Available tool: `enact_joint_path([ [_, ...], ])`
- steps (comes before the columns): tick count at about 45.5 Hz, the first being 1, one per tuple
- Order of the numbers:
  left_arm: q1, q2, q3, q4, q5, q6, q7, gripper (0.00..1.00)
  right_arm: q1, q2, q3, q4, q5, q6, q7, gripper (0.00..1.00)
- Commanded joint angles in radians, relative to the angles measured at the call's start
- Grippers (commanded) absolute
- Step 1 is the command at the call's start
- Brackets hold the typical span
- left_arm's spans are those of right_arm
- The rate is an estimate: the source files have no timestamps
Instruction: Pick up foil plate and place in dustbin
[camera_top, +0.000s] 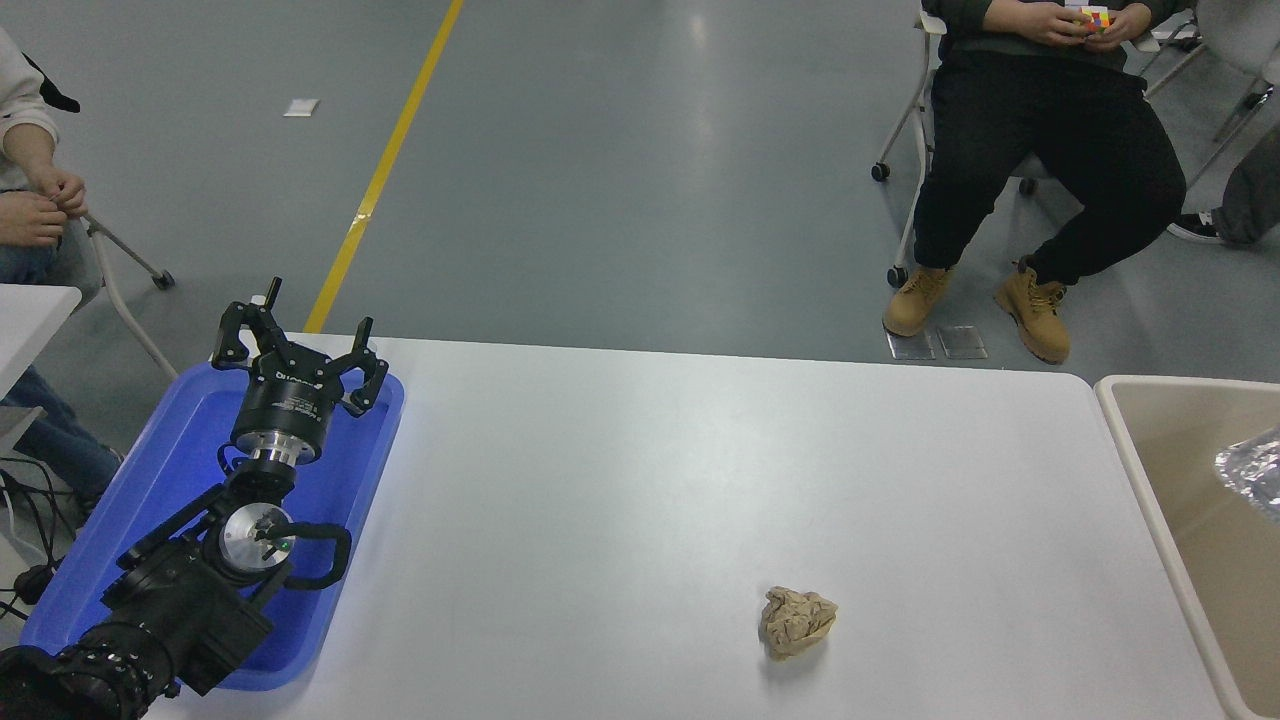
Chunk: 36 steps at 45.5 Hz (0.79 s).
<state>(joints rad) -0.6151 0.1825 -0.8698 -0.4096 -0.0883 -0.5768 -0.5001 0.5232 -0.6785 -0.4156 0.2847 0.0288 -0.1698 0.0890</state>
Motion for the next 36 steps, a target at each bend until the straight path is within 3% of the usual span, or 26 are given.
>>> enact_joint_path([
  [1, 0.000, 0.000, 0.000, 0.000, 0.001, 0.000, 0.000, 1.00, -0.019, 0.019, 0.015, -0.012, 0.000, -0.008, -0.002, 0.00],
  [2, -0.002, 0.000, 0.000, 0.000, 0.001, 0.000, 0.000, 1.00, -0.019, 0.019, 0.015, -0.012, 0.000, -0.008, -0.005, 0.00],
  [4, 0.000, 0.000, 0.000, 0.000, -0.001, 0.000, 0.000, 1.00, -0.017, 0.019, 0.015, -0.012, 0.000, -0.008, -0.005, 0.27],
  [5, 0.000, 0.000, 0.000, 0.000, -0.001, 0.000, 0.000, 1.00, -0.017, 0.017, 0.015, -0.010, 0.000, -0.008, -0.005, 0.36],
  [9, 0.000, 0.000, 0.000, 0.000, -0.001, 0.000, 0.000, 1.00, -0.020, 0.019, 0.014, -0.009, 0.000, -0.008, -0.005, 0.55],
  [12, -0.002, 0.000, 0.000, 0.000, 0.001, 0.000, 0.000, 1.00, -0.019, 0.023, 0.014, -0.007, 0.000, -0.008, -0.005, 0.82],
  [16, 0.000, 0.000, 0.000, 0.000, 0.001, -0.002, 0.000, 1.00, -0.017, 0.027, 0.014, -0.002, 0.000, -0.008, -0.008, 0.98],
  [26, -0.002, 0.000, 0.000, 0.000, 0.001, -0.002, 0.000, 1.00, 0.046, 0.005, -0.005, 0.010, -0.020, 0.003, -0.006, 1.00],
  [36, -0.002, 0.000, 0.000, 0.000, 0.001, -0.002, 0.000, 1.00, 0.371, -0.049, -0.172, 0.074, -0.023, 0.016, -0.005, 1.00],
])
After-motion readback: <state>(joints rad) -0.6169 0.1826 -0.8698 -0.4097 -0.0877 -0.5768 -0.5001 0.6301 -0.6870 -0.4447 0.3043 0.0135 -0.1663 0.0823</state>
